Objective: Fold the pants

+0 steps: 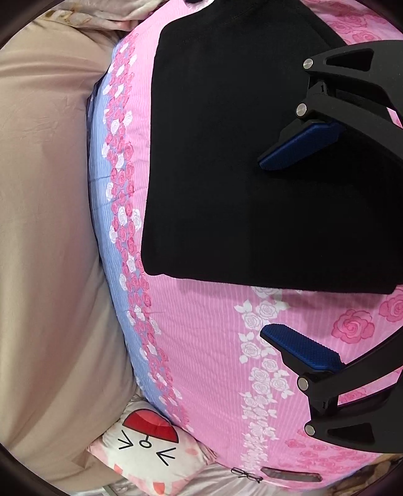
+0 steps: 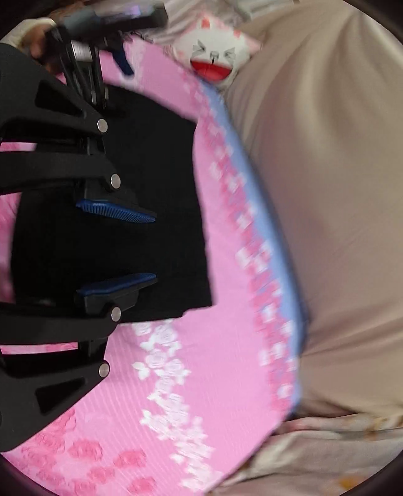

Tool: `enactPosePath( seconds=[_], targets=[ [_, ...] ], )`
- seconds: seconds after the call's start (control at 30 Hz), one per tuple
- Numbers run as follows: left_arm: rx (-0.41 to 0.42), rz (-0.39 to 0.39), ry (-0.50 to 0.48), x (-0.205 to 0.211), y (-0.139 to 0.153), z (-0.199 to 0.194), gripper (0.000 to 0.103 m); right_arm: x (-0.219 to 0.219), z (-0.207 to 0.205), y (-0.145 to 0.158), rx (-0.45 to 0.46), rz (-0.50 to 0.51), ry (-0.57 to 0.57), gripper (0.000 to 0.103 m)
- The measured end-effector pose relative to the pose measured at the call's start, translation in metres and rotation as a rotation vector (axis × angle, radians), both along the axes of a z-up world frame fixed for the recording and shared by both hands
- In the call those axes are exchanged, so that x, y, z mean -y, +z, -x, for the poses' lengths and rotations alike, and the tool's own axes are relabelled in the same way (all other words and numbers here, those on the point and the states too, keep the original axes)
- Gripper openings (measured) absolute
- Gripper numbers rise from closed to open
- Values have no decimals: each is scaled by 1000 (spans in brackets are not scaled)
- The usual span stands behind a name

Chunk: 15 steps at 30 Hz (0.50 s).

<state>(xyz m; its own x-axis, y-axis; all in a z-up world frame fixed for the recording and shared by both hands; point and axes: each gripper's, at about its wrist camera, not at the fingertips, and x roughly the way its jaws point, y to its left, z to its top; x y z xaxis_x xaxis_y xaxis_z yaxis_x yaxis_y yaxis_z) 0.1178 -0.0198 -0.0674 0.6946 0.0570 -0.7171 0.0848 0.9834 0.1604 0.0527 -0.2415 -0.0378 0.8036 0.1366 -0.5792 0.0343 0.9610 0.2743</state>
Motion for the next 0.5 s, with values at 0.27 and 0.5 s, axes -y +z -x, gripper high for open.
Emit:
enactPosePath(
  seconds=[0.27, 0.5],
  targets=[
    [2, -7, 10, 0, -2, 5, 98, -29, 13, -41, -108, 234, -5, 33],
    [-9, 64, 22, -25, 8, 15, 98, -30, 23, -40, -115, 248, 12, 33]
  ],
)
